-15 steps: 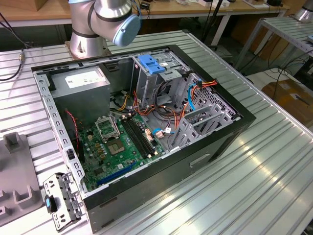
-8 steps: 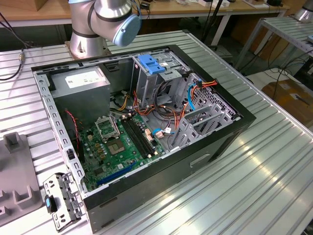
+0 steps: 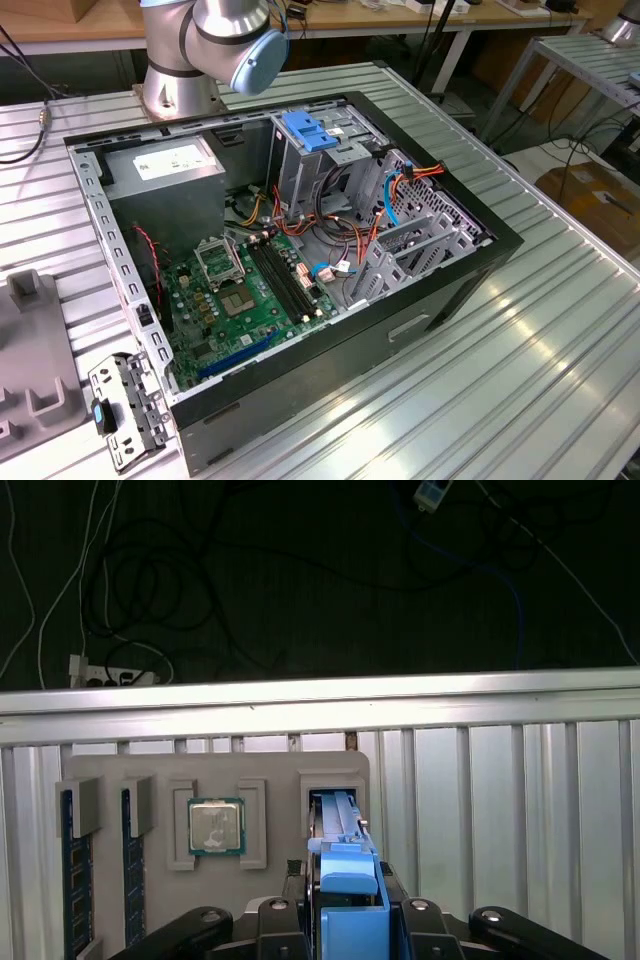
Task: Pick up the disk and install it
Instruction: 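Pick up the disk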
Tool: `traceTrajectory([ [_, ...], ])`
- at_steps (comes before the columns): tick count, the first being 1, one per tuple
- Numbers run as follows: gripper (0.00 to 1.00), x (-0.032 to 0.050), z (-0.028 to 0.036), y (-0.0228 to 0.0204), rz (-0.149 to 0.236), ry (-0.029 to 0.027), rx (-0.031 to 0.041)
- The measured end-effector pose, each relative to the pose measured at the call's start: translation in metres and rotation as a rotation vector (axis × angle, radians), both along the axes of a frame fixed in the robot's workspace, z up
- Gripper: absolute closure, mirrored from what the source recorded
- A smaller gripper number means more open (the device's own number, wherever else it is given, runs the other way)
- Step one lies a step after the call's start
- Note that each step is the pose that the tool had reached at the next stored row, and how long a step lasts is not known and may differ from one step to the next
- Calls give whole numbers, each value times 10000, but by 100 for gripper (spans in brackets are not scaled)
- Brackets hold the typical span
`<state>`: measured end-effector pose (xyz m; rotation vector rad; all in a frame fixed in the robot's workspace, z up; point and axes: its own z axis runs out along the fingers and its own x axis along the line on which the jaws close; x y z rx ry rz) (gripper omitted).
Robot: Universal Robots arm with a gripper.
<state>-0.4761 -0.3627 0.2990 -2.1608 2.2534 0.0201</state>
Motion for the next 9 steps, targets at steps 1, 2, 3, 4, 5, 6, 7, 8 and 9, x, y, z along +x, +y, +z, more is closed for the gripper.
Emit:
traceTrajectory([
  [1, 63, 0, 0, 0, 4, 0, 0],
  [2, 63, 0, 0, 0, 7, 0, 0],
  [3, 63, 0, 0, 0, 10, 0, 0],
  [4, 63, 0, 0, 0, 13, -1, 0],
  [5, 63, 0, 0, 0, 18, -1, 0],
  [6, 63, 0, 0, 0, 21, 0, 0],
  [7, 63, 0, 0, 0, 32, -1, 1],
  [8, 63, 0, 0, 0, 40, 0, 0],
  [9, 63, 0, 0, 0, 40, -2, 1],
])
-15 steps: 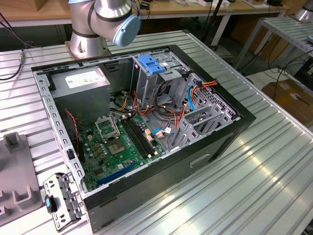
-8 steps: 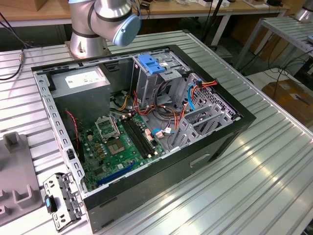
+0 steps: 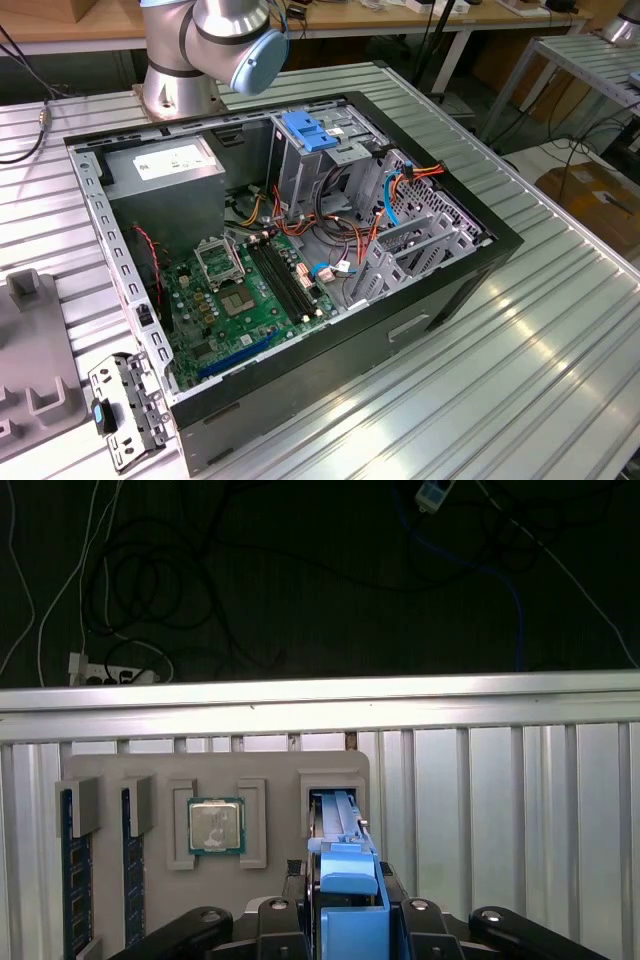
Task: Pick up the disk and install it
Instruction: 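Pick up the disk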
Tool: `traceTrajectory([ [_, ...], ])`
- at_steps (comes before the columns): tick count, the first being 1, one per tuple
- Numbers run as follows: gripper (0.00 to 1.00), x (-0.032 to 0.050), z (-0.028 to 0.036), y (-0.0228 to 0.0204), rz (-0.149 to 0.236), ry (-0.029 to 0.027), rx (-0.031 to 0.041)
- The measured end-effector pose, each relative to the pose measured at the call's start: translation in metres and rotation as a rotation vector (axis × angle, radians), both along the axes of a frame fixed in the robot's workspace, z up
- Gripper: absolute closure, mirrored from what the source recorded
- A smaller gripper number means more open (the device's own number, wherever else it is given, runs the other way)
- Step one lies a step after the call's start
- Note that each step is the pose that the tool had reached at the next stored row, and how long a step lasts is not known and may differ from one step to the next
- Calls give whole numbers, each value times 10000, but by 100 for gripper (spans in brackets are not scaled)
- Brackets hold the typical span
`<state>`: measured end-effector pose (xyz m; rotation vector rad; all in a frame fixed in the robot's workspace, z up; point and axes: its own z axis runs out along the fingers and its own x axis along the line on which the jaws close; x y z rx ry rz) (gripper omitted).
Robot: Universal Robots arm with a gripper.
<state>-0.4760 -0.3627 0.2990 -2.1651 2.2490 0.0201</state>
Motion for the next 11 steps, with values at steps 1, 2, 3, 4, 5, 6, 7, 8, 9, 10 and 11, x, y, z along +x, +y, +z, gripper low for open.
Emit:
traceTrajectory([
  [1, 63, 0, 1, 0, 0, 0, 0],
  [2, 63, 0, 4, 0, 0, 1, 0],
  [3, 63, 0, 6, 0, 0, 1, 0],
  [4, 63, 0, 10, 0, 0, 2, -1],
  [5, 63, 0, 16, 0, 0, 2, -2],
  [6, 63, 0, 22, 0, 0, 1, -5],
  [7, 63, 0, 26, 0, 1, 1, -6],
  [8, 63, 0, 32, -1, 1, 2, -10],
  [9, 63, 0, 39, 0, 0, -2, -10],
  [10, 63, 0, 40, 0, 0, -1, -10],
  [11, 63, 0, 42, 0, 0, 1, -11],
])
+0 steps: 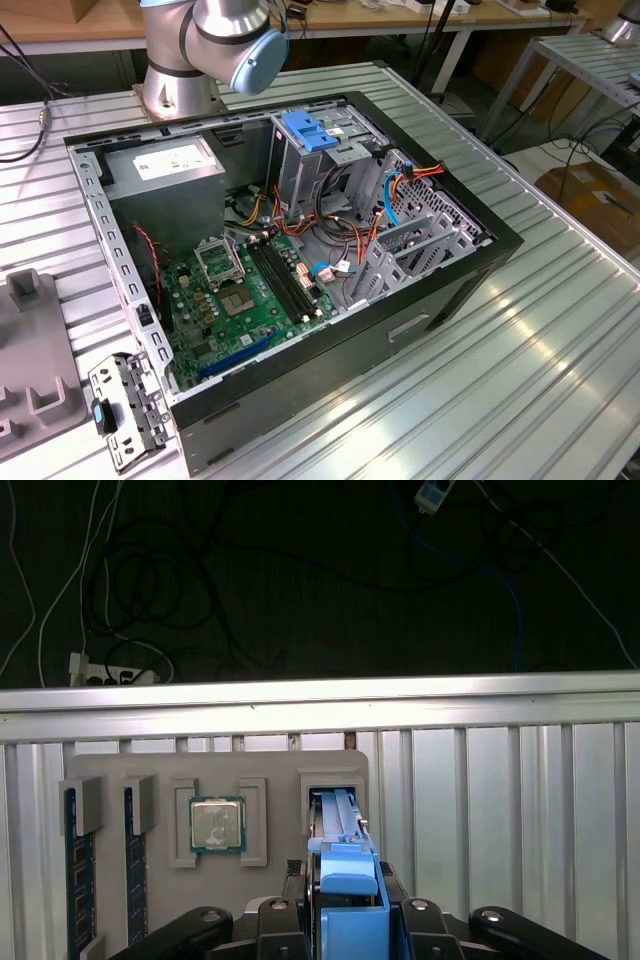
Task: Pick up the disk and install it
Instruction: 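Pick up the disk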
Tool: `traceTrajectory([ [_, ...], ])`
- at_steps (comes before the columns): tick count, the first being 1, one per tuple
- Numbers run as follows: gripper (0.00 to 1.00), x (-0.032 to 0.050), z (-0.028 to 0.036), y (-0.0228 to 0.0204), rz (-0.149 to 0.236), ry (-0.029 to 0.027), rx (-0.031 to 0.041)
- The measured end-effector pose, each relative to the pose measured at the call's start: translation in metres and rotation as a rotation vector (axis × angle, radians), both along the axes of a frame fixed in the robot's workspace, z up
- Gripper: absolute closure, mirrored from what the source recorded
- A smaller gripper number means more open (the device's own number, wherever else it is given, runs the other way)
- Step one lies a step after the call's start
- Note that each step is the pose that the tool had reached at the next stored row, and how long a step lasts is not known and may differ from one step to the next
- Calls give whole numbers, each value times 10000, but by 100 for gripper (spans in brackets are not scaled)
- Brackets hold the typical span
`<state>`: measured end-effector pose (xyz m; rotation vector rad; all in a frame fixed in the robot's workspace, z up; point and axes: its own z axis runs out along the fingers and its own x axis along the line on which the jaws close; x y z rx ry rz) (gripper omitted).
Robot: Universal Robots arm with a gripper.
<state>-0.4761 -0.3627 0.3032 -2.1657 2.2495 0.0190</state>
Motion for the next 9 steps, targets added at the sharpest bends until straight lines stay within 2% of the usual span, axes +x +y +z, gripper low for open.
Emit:
traceTrajectory([
  [6, 63, 0, 2, 0, 0, 2, -1],
  [9, 63, 0, -42, 0, 0, 1, 0],
])
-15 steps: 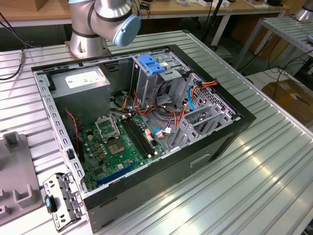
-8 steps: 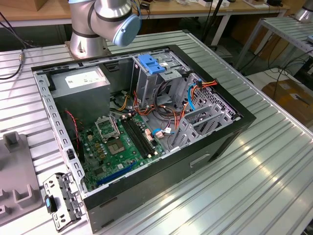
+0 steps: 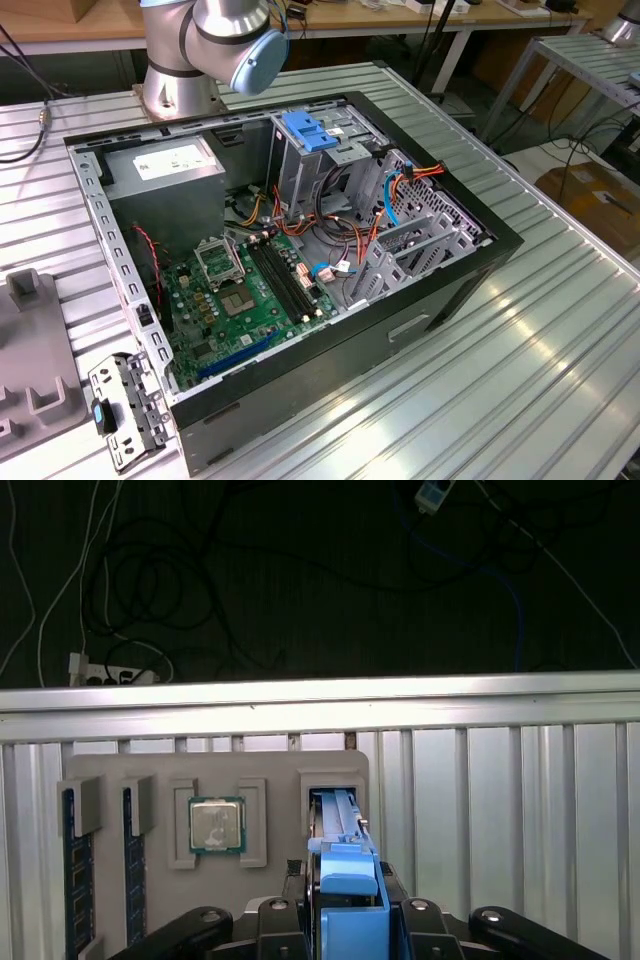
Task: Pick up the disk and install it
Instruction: 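Pick up the disk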
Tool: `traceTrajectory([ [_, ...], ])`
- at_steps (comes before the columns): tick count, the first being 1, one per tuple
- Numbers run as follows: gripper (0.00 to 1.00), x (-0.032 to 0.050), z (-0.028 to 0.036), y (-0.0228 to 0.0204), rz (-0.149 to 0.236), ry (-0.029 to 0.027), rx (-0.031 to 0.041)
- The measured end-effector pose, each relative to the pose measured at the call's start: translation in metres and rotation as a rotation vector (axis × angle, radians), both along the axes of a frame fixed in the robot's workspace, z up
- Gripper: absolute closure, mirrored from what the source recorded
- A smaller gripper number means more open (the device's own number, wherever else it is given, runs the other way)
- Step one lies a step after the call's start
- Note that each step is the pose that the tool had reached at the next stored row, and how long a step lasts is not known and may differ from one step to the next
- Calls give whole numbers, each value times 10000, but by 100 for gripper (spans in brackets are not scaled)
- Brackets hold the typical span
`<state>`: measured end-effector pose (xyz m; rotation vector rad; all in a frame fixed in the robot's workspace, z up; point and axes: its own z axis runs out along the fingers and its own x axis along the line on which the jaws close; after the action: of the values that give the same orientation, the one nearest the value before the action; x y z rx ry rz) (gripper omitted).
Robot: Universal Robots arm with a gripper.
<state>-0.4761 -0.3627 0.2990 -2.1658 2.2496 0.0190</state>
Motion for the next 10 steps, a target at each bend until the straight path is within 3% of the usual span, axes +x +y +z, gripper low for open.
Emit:
traceTrajectory([
  [5, 63, 0, -55, 0, 0, 3, -2],
  [10, 63, 0, -58, 0, -8, 0, -1],
])
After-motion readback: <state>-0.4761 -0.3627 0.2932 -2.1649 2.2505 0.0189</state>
